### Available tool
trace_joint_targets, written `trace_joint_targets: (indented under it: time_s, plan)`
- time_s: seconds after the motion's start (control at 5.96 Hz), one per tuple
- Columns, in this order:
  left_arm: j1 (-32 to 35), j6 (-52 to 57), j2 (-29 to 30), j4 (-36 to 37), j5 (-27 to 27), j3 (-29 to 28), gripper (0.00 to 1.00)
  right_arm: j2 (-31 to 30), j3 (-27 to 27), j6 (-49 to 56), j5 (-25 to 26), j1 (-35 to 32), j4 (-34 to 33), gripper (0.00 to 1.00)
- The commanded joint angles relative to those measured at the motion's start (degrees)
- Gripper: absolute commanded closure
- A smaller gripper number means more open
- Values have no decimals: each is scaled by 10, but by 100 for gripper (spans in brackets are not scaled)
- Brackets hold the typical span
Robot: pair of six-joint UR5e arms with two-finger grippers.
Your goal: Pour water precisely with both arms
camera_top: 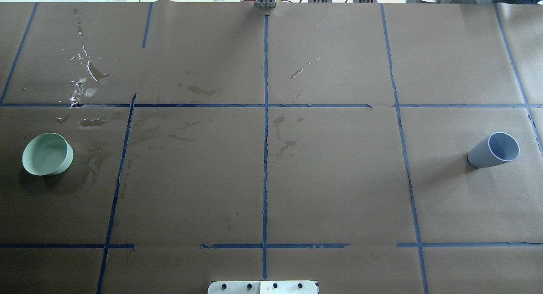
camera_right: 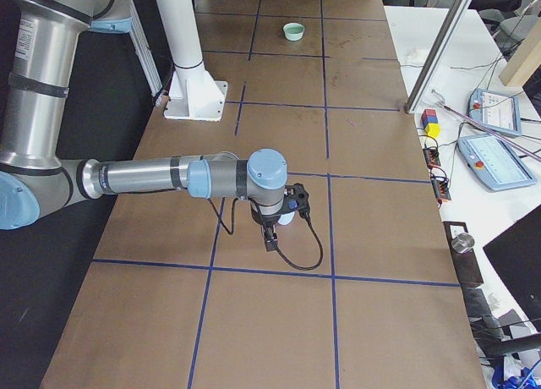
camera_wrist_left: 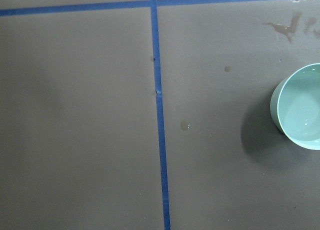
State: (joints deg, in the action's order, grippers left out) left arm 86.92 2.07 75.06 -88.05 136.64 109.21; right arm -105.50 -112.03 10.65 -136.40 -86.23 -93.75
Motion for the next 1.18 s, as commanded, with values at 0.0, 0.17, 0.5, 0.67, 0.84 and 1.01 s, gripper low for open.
trace_joint_targets:
  time_s: [0.0, 0.17, 0.5, 0.67, 0.84, 1.01]
  plan:
    - [-63, -21, 0, -46, -1, -4, 0, 1, 1, -2, -1, 4, 1, 0]
    - [-83, -98, 22, -48, 0, -17, 0, 1, 0, -1, -3, 11, 1, 0]
    - [-169, -155, 79, -63, -2, -49, 0, 1, 1, -1, -11, 15, 1, 0]
    - [-184, -216, 99, -76, -8, -66, 0, 1, 1, -1, -11, 15, 1, 0]
    - [-205, -256, 99, -131, -34, -80, 0, 1, 1, -1, -11, 15, 1, 0]
    - [-219, -289, 98, -205, -59, -118, 0, 1, 1, -1, -10, 15, 1, 0]
